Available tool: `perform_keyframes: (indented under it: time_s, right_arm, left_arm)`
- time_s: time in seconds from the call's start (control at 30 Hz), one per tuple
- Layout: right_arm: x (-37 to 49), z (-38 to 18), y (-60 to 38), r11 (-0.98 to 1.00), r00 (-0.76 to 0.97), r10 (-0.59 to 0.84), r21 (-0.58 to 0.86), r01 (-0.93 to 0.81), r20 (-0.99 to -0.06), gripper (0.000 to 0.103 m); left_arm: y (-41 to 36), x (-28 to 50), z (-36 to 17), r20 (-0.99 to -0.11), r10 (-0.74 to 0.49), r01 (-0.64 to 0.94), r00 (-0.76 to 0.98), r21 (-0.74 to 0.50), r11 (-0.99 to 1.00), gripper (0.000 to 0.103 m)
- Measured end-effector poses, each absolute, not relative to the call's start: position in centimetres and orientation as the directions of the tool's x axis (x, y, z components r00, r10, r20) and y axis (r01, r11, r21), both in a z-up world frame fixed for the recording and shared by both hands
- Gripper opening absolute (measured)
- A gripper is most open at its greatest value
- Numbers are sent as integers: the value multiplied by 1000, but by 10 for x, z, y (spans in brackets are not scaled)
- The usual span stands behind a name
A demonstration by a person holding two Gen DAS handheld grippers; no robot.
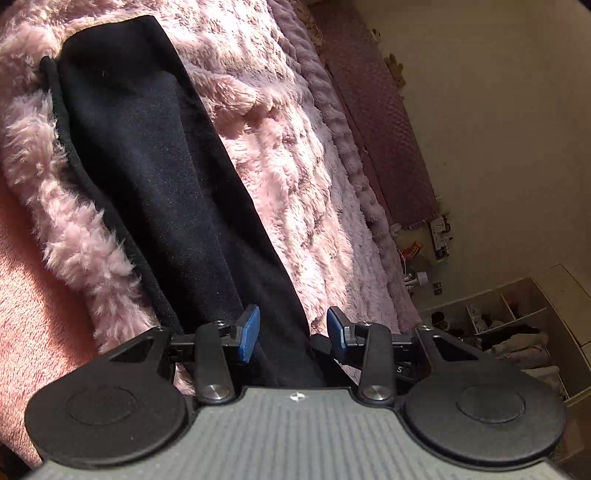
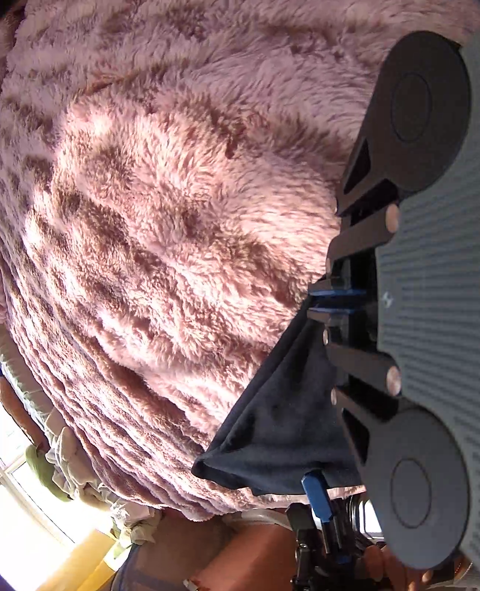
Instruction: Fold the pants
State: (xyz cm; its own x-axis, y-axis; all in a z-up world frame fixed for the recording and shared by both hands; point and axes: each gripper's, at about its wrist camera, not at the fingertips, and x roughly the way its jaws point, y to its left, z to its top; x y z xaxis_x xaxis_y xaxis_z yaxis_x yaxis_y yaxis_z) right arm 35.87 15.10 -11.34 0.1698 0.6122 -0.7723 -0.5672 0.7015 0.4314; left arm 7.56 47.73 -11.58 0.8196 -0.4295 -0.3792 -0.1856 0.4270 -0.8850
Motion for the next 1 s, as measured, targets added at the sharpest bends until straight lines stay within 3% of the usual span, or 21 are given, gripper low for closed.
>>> perform_keyframes:
  time_s: [0.1, 0.2, 0.3, 0.6, 0.67, 0.7, 0.83, 0.9, 1.0]
  right_arm:
    - [357, -105, 159, 746, 289, 539, 289, -599, -792, 3]
    - [351, -90, 161, 659, 237, 660, 397, -639, -713, 6]
    - [332, -77, 177, 557, 187, 719, 395, -730, -670, 13]
    - [326, -117, 241, 499, 56, 694, 422, -757, -718, 11]
    - [338, -126, 245, 532, 85, 700, 439, -724, -709, 0]
    - [348, -130, 245, 562, 106, 699, 452, -693, -707, 0]
    - [372, -129, 245, 646, 210, 677, 433, -629, -705, 0]
    - [370, -121, 244, 613, 201, 714, 460, -642, -671, 6]
    - [355, -107, 237, 526, 195, 786, 469, -709, -587, 8]
  left_arm:
    - [465, 86, -117, -440, -439, -204, 784, -849, 487, 44]
    - [459, 93, -122, -477, -444, -218, 758, -828, 517, 44]
    - [459, 96, -125, -484, -460, -220, 744, -828, 516, 44]
    - [466, 93, -135, -562, -506, -311, 655, -810, 497, 34]
    - [468, 91, -139, -581, -517, -336, 629, -802, 493, 27]
    - [470, 90, -140, -585, -521, -348, 621, -802, 486, 22]
    - [482, 82, -143, -556, -560, -358, 614, -829, 430, 21]
    - [490, 75, -139, -560, -533, -362, 634, -824, 436, 21]
    - [504, 60, -125, -573, -400, -387, 715, -802, 455, 24]
